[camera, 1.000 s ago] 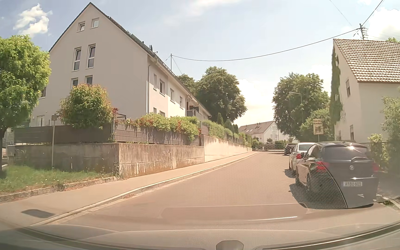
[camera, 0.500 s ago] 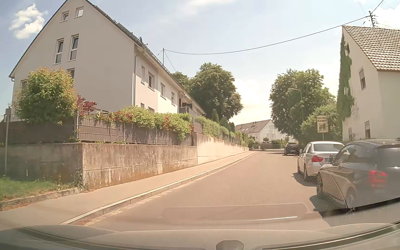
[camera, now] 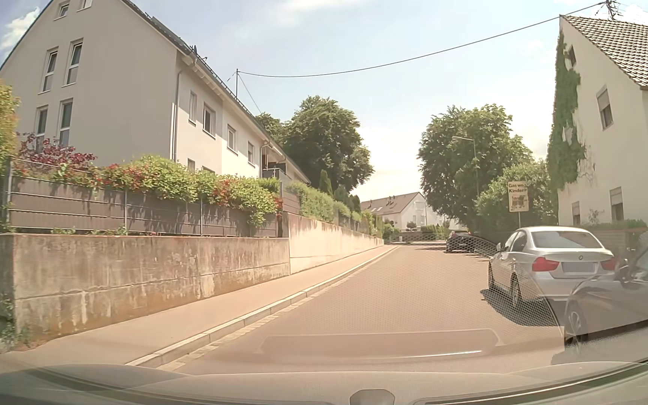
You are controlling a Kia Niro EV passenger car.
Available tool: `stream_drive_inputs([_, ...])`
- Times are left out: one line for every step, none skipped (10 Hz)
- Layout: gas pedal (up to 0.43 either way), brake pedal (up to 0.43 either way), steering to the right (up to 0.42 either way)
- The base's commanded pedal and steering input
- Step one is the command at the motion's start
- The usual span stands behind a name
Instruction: Follow the waypoints while adhering to traffic rules and regulations
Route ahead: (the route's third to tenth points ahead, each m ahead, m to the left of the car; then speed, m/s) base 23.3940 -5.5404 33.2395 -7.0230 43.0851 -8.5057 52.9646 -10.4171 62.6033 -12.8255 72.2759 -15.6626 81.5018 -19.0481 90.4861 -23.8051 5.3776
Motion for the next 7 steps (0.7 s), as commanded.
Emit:
stream_drive_inputs([0.197, 0.0, 0.088])
stream_drive_inputs([0.197, 0.0, 0.092])
stream_drive_inputs([0.197, 0.0, 0.098])
stream_drive_inputs([0.197, 0.0, 0.101])
stream_drive_inputs([0.197, 0.0, 0.103])
stream_drive_inputs([0.197, 0.0, 0.104])
stream_drive_inputs([0.197, 0.0, 0.103])
